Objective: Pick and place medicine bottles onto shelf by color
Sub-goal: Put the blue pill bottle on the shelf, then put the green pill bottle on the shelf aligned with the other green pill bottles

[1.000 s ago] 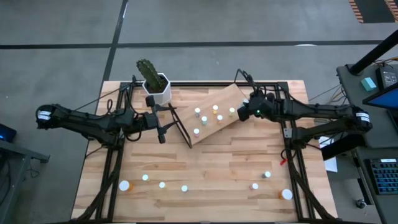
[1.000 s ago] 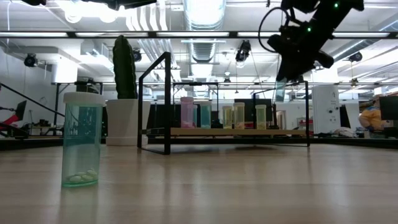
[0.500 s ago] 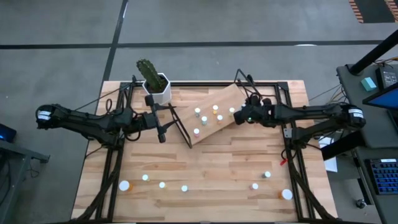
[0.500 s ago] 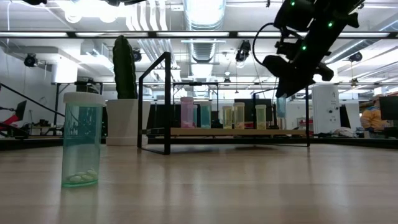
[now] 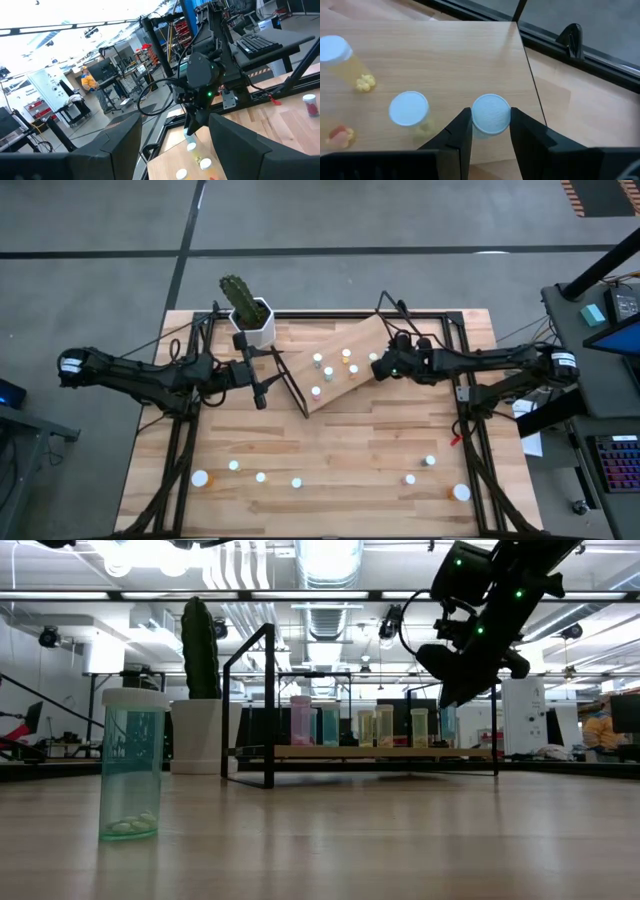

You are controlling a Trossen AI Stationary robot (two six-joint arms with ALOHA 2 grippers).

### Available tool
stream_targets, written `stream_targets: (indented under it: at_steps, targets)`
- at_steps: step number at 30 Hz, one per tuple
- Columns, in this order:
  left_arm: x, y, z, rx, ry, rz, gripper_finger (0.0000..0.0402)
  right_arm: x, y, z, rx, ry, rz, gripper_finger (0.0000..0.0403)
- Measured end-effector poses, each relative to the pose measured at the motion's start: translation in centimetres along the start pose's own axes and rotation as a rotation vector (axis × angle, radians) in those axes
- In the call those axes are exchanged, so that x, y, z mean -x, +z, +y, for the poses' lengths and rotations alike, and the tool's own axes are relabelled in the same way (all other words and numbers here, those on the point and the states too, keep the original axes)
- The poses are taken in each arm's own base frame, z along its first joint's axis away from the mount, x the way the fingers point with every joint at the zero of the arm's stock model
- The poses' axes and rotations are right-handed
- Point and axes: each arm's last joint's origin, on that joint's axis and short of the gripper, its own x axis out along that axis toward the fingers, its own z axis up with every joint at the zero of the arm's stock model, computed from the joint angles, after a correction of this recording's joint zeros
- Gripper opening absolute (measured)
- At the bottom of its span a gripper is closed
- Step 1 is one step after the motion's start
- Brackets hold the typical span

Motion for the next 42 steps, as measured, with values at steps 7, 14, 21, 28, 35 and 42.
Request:
stream_targets:
  at_steps: [7, 14, 21, 28, 35, 42]
  targets:
    - [0.0, 0.0, 0.0, 0.0, 0.0, -0.001, 0.0215, -0.8, -0.5, 0.5, -0.002, -0.022, 0.017, 0.0106]
    - [0.0, 0.0, 0.0, 0.001, 0.0, -0.001, 0.0215, -1.3, -0.6, 0.8, -0.003, -0.04, 0.009, 0.0111]
    - [0.0, 0.0, 0.0, 0.001, 0.0, -0.001, 0.0215, -1.3, -0.6, 0.8, -0.014, -0.039, 0.006, 0.0151]
    - [0.0, 0.0, 0.0, 0.001, 0.0, -0.001, 0.0215, -1.1, -0.4, 0.6, -0.007, -0.033, -0.002, 0.0181]
    - [0.0, 0.0, 0.0, 0.002, 0.001, -0.002, 0.0215, 0.1, 0.3, 0.1, -0.02, -0.002, -0.037, 0.0181]
    - [0.0, 0.2, 0.1, 0.031, 0.005, -0.02, 0.0215, 2.6, 1.5, -0.7, 0.017, 0.098, -0.091, 0.0169]
